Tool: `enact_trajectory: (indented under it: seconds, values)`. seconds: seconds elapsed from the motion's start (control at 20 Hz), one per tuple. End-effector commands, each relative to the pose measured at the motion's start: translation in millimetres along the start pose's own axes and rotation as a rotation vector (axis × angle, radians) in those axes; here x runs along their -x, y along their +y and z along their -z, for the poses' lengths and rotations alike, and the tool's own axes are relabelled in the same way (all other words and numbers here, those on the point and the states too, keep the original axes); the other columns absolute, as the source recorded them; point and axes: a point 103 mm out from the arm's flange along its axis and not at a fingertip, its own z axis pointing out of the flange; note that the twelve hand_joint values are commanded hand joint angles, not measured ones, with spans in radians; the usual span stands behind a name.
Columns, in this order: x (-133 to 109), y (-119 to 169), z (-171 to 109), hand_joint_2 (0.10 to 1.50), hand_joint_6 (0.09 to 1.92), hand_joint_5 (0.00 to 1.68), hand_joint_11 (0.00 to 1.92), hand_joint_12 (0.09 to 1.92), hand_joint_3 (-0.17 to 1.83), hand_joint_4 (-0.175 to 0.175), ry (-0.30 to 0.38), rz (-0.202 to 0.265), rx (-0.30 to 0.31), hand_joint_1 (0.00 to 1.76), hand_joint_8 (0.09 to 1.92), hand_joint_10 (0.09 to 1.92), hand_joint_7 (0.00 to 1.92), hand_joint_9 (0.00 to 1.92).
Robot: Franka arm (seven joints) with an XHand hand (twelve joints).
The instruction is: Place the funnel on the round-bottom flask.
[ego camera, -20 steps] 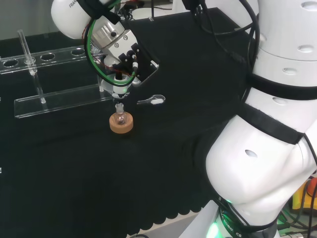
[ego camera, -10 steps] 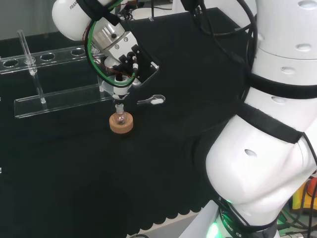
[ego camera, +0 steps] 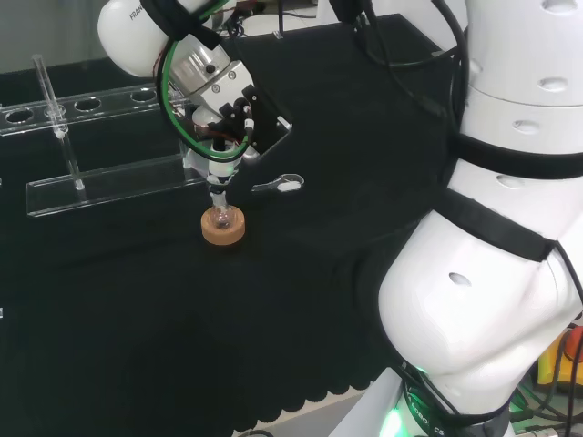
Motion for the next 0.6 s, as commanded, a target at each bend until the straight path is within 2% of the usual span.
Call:
enact_trajectory:
  seconds: [0.05, 0.6]
  values:
    - [0.1, 1.0, -4.5, 0.69, 0.34, 0.38, 0.67, 1.17, 0.59, -0.042, 0.002, -0.003, -0.023, 0.81, 0.67, 0.53, 0.44, 0.92]
    - [7.0, -5.7, -4.8, 0.67, 0.12, 0.34, 0.56, 1.23, 0.60, -0.043, 0.020, 0.002, -0.060, 0.76, 0.69, 0.59, 0.31, 0.73]
